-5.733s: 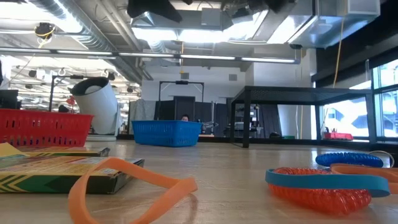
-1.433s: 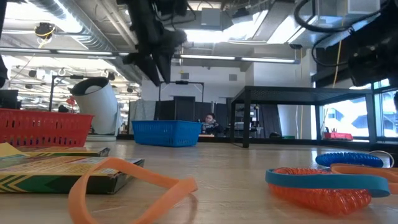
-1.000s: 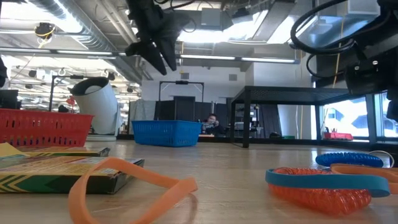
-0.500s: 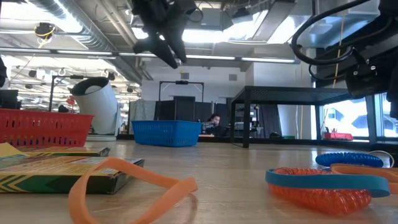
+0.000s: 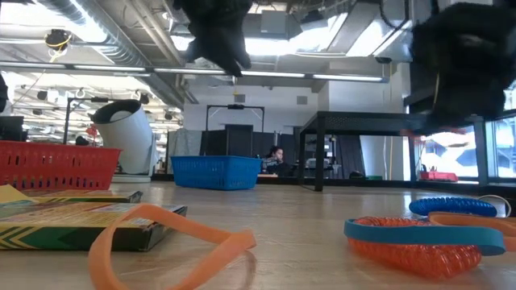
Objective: Pick & Place Office Desk Supplies
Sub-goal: Put the orange rubber band into the blue bin, then put the blue spring keychain into the red bin
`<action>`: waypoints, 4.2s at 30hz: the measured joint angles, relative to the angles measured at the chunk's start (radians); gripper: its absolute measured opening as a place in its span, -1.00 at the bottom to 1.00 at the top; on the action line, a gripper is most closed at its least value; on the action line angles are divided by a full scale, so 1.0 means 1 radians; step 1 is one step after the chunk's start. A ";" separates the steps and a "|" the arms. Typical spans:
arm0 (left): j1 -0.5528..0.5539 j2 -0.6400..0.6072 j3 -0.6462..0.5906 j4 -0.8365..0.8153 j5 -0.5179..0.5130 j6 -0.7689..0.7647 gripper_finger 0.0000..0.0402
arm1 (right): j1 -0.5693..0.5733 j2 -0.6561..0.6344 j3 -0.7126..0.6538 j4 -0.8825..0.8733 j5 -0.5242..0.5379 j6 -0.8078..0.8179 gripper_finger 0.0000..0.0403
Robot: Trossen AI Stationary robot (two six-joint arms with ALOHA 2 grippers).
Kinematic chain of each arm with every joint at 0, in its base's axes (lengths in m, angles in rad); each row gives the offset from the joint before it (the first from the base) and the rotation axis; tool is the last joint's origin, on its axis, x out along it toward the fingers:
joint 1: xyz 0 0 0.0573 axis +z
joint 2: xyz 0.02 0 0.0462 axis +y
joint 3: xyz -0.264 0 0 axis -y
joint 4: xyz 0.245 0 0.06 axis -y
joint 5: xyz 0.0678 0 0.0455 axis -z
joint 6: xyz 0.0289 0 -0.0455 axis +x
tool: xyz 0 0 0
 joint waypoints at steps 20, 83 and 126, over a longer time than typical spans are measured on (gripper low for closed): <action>-0.104 0.000 0.000 0.269 0.011 0.179 -0.02 | -0.291 -0.048 0.240 0.185 0.118 -0.743 -0.98; 0.046 0.083 0.000 -0.121 -0.287 -0.203 -0.99 | -0.446 -0.052 0.304 0.260 -0.280 -1.020 0.04; 0.220 0.113 0.000 -0.268 -0.047 0.018 -0.29 | -0.184 0.225 0.208 0.037 -0.595 -0.527 -0.21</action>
